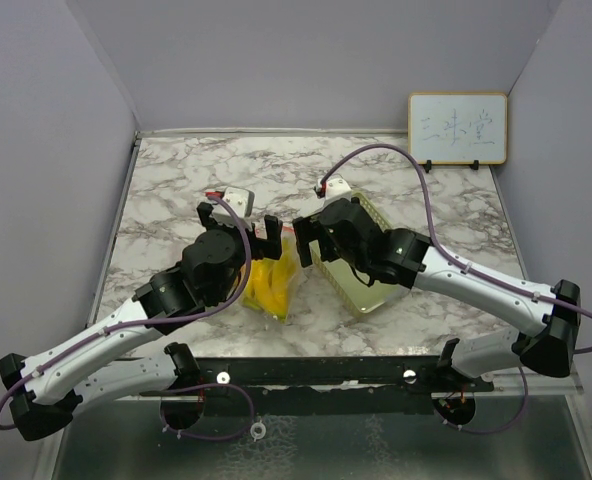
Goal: Place the food in the zip-top bag and seal the zipper
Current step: Place the zipper food storage bag at the center of the board.
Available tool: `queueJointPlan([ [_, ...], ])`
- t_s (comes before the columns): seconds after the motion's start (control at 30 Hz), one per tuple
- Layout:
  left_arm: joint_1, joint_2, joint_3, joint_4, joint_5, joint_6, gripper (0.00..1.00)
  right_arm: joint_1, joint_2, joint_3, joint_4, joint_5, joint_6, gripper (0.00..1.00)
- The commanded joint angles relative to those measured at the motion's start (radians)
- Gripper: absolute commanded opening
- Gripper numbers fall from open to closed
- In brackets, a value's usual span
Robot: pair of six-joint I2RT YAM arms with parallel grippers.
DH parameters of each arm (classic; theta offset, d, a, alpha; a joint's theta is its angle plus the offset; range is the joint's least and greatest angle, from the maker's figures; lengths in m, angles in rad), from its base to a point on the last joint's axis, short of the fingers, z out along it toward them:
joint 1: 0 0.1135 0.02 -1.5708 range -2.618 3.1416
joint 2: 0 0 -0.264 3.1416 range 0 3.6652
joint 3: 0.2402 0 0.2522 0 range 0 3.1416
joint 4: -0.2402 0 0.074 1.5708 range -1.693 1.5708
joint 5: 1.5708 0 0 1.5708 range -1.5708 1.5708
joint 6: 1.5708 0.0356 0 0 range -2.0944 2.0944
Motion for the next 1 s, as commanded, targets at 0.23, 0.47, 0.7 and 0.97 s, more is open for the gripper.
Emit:
queueJointPlan([
  [0.23, 0.006, -0.017, 0.008, -0.078, 0.045, -0.028, 0.99, 0.002, -0.003, 0.014, -0.006, 0.033, 0.041, 1.0],
  [0.47, 0.006, -0.019, 0.003, -0.079, 0.047, -0.025, 0.99, 0.003, 0.003, 0.027, -0.021, 0.029, 0.034, 1.0],
  [0.7, 0.008, -0.013, 0.001, -0.086, 0.078, -0.025, 0.99, 0.002, -0.029, -0.013, 0.024, 0.014, 0.027, 1.0],
  [0.97, 0.008, -0.018, 0.005, -0.098, 0.093, -0.025, 0.99, 0.002, -0.034, -0.011, 0.023, 0.012, 0.025, 1.0],
])
